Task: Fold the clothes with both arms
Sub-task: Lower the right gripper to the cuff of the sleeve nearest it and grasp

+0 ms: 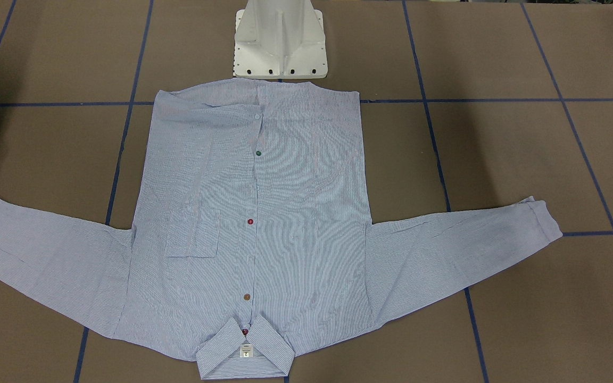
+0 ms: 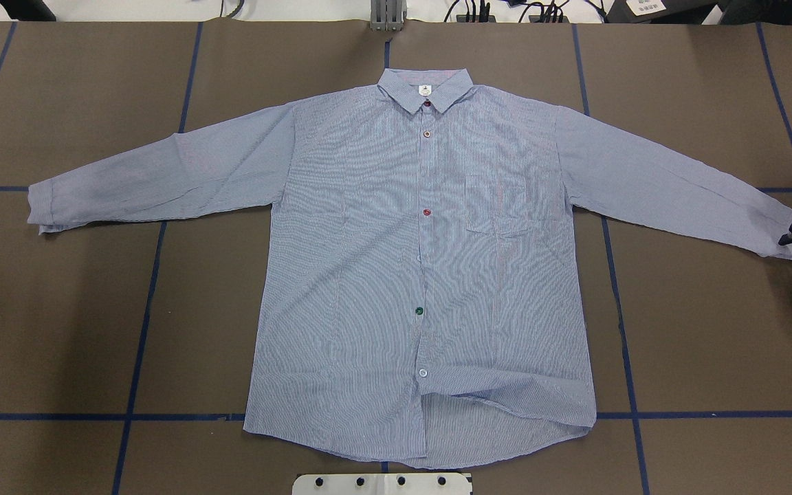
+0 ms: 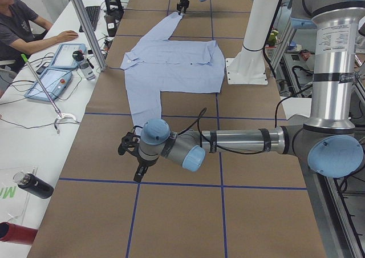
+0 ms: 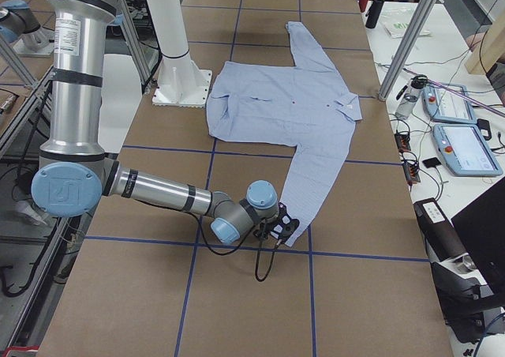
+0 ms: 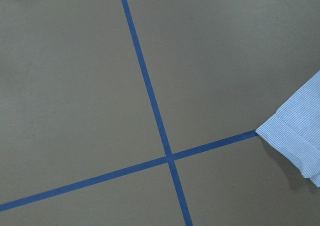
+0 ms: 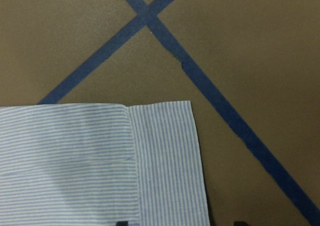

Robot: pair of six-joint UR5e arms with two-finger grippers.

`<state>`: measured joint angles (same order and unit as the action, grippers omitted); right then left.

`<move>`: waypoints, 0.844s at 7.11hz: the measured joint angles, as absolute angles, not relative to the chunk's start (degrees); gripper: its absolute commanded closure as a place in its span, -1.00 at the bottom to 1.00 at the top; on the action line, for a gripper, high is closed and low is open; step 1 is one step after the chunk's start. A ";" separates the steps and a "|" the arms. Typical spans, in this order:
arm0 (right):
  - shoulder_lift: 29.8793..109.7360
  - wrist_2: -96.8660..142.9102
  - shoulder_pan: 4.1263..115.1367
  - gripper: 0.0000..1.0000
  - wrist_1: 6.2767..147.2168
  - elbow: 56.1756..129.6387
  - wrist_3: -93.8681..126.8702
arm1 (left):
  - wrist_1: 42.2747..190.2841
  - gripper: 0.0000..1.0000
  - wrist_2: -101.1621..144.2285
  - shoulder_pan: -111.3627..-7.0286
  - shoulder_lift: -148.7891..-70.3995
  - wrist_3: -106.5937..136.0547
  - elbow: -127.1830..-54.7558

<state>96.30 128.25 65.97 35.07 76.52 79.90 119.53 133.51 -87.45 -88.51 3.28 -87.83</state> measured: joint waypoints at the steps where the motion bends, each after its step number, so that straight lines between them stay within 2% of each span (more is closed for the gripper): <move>1: 96.30 128.24 65.95 1.00 35.07 76.49 79.95 | 119.53 -0.99 133.51 -87.45 -88.51 3.28 -87.89; 4: 96.81 128.58 66.03 1.00 34.16 77.11 79.37 | 119.51 -0.99 133.53 -87.47 -88.51 3.44 -88.46; 6: 97.11 129.27 66.36 1.00 33.98 81.47 79.27 | 119.45 -0.99 133.66 -87.53 -88.51 3.50 -88.79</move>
